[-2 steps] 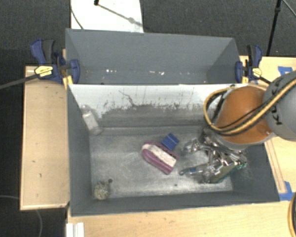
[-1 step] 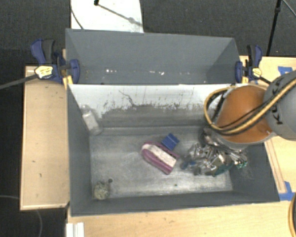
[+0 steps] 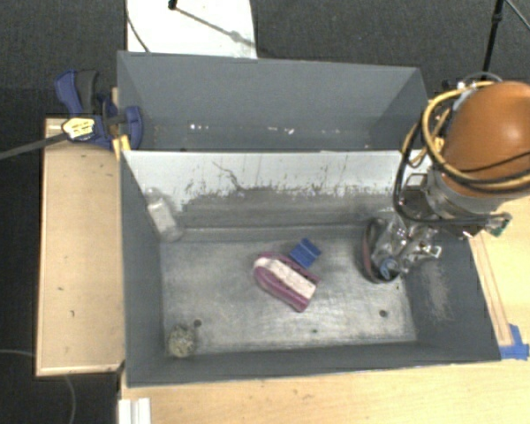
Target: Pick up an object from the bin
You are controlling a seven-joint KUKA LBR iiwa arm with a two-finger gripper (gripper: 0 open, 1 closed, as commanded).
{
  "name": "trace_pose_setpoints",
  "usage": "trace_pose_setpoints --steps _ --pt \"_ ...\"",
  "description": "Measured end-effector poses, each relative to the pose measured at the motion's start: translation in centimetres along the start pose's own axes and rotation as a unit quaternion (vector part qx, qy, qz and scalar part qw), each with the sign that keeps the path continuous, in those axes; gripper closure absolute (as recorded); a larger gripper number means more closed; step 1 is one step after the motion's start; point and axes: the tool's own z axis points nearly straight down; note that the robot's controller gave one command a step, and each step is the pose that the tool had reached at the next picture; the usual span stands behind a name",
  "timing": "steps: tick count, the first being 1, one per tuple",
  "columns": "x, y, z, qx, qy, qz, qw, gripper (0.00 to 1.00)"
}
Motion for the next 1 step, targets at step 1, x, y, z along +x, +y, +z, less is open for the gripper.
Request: trace_pose_setpoints --steps 1 --pt "-1.51 2.43 -2.44 -0.002 -0.0006 -0.262 0.9652 1.0"
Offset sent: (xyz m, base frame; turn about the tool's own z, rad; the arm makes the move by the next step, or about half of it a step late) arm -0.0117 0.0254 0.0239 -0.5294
